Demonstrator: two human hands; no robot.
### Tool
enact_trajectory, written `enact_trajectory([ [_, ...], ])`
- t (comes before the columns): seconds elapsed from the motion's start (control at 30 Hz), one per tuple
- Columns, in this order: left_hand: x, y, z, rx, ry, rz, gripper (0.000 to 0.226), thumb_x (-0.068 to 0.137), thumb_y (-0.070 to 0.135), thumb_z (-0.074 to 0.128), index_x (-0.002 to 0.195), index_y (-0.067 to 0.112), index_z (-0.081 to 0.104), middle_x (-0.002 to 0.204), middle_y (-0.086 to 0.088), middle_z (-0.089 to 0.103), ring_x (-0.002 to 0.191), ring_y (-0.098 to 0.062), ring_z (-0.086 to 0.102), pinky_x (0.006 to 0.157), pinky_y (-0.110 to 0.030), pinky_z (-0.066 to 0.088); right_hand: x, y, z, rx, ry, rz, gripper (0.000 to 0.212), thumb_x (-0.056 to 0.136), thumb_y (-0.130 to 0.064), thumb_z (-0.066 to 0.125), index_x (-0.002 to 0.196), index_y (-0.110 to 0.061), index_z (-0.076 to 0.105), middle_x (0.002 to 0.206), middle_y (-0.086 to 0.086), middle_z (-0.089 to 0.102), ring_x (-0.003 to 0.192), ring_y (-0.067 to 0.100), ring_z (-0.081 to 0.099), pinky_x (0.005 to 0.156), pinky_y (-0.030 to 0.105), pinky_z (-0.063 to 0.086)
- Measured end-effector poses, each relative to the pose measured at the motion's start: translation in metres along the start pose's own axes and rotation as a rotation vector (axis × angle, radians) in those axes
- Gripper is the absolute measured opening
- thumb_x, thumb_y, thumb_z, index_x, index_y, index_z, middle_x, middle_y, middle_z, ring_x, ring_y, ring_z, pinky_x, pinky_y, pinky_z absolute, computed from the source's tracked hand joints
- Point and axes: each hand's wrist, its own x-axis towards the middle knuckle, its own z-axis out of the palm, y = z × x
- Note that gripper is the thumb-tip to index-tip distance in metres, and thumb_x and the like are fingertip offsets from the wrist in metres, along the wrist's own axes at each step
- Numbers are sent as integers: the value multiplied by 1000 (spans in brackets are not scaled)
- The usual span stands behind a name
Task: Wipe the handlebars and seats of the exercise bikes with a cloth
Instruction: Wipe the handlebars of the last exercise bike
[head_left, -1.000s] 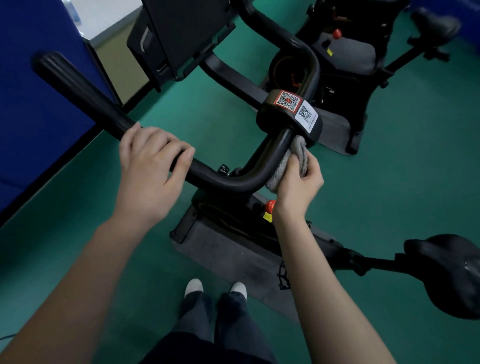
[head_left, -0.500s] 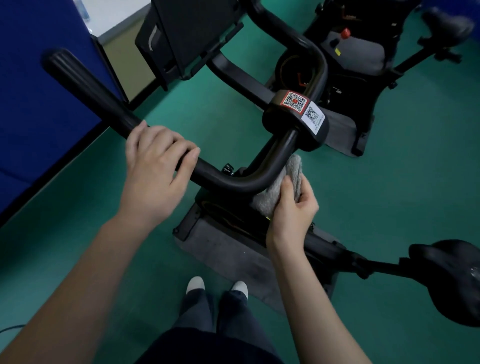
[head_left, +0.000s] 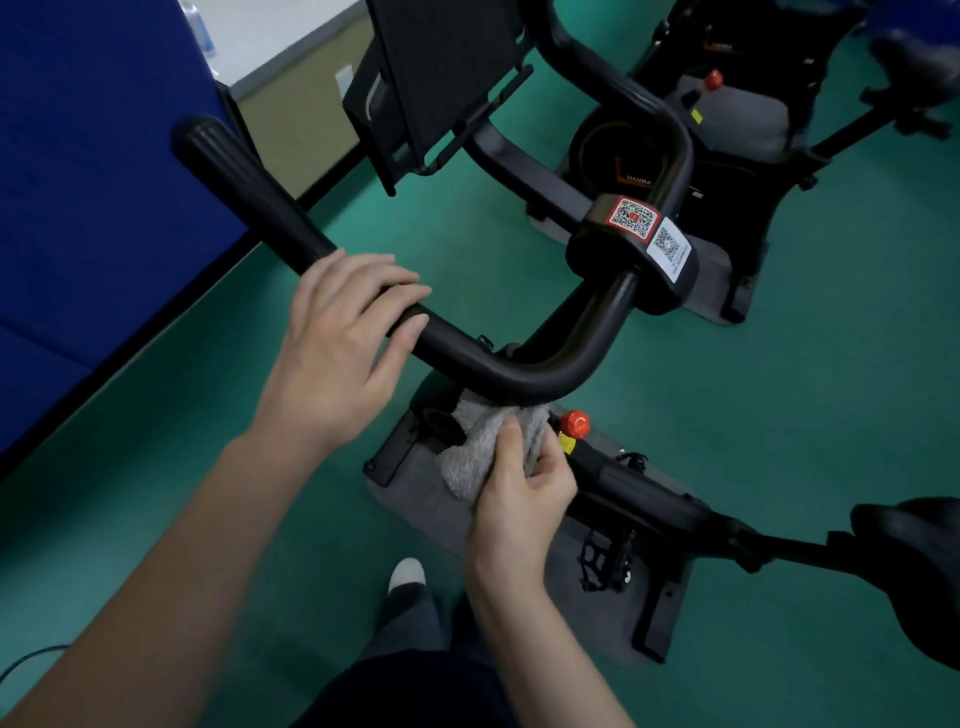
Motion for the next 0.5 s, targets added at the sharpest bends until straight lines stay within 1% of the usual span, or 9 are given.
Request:
enact_trajectory([
  [0.07, 1, -7, -5, 8, 20, -7, 32, 97, 26, 46, 114, 6, 63, 116, -7, 61, 120, -25, 48, 110, -36, 21, -5, 2, 11, 18, -24, 22, 14, 95, -12, 53, 92, -4, 64, 76, 2, 64, 73, 13, 59, 71, 32, 49],
  [0.17, -1, -15, -11, 12, 24, 4, 32, 97, 25, 46, 116, 5, 62, 119, -8, 60, 122, -25, 45, 107, -36, 24, -11, 4, 32, 56, -65, 58, 14, 94, -10, 54, 91, -3, 65, 77, 2, 66, 74, 11, 61, 73, 31, 50],
  [0.3, -3, -22, -16, -8, 2, 26, 32, 97, 24, 46, 119, 7, 61, 122, -5, 59, 125, -22, 44, 109, -38, 25, -16, 3, 56, 75, -156, 94, 13, 94, -8, 55, 89, -2, 65, 77, 2, 64, 75, 10, 57, 75, 32, 48],
  [0.37, -5, -24, -18, -35, -4, 33, 32, 96, 23, 47, 120, 7, 61, 122, -5, 59, 124, -22, 46, 110, -36, 25, -20, -1, 53, 49, -196, 94, 13, 93, -6, 55, 90, -4, 67, 79, 3, 68, 77, 11, 61, 78, 33, 50],
  [0.43, -5, -26, -19, -54, -8, 39, 33, 96, 23, 47, 120, 6, 61, 122, -5, 60, 123, -22, 46, 110, -33, 23, -28, -8, 36, -19, -230, 50, 12, 92, -5, 57, 93, -6, 69, 87, 6, 73, 83, 14, 67, 81, 34, 53],
  [0.5, -4, -27, -19, -70, -6, 40, 33, 96, 23, 46, 119, 6, 62, 121, -5, 60, 122, -22, 47, 109, -32, 24, -34, -20, 15, -80, -228, -62, 13, 88, -9, 60, 95, -9, 71, 88, 7, 74, 83, 16, 69, 76, 31, 56],
])
